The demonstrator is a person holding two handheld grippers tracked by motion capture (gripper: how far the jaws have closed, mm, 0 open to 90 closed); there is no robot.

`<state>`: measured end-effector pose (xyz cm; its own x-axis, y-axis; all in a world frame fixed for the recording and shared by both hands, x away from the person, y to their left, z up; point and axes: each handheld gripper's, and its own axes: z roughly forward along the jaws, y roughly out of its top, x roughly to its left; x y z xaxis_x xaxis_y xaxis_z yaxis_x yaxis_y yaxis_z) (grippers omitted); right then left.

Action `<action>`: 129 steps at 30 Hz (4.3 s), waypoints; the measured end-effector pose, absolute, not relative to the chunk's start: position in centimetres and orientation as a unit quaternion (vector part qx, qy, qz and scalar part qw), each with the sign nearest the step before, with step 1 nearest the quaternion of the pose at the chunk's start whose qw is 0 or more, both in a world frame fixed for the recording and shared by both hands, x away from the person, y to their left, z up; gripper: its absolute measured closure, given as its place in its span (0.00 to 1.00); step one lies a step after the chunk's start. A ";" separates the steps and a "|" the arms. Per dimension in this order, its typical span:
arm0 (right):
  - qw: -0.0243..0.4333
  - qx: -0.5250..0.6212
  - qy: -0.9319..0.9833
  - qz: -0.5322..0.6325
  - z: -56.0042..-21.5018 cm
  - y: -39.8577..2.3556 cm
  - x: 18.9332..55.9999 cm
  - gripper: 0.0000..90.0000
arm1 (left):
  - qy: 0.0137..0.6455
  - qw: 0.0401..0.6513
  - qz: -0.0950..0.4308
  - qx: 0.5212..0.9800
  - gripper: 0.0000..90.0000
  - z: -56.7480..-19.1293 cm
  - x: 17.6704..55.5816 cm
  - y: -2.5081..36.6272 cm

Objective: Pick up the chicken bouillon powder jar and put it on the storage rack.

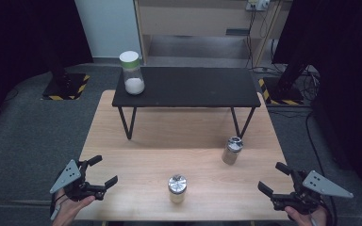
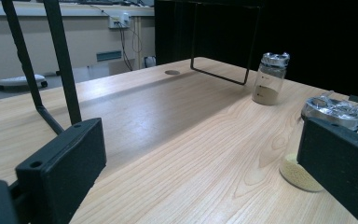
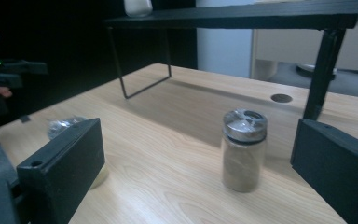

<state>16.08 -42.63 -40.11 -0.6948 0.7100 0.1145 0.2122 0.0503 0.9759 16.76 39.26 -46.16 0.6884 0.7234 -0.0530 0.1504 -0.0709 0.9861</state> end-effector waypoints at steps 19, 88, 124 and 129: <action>0.181 0.293 0.717 0.606 -36.5 -41.2 18.6 0.03 | 0.319 0.601 0.234 0.694 0.00 -46.1 16.8 39.2; 0.058 0.147 0.816 0.555 -37.2 -26.3 27.1 0.04 | 0.309 0.594 0.230 0.706 0.00 -46.0 17.1 39.0; 0.015 0.139 0.850 0.508 -41.7 -22.2 29.0 0.10 | 0.307 0.593 0.225 0.710 0.00 -45.9 17.2 39.0; 0.015 0.136 0.852 0.506 -42.2 -22.0 29.0 0.14 | 0.307 0.592 0.225 0.710 0.00 -45.9 17.2 38.9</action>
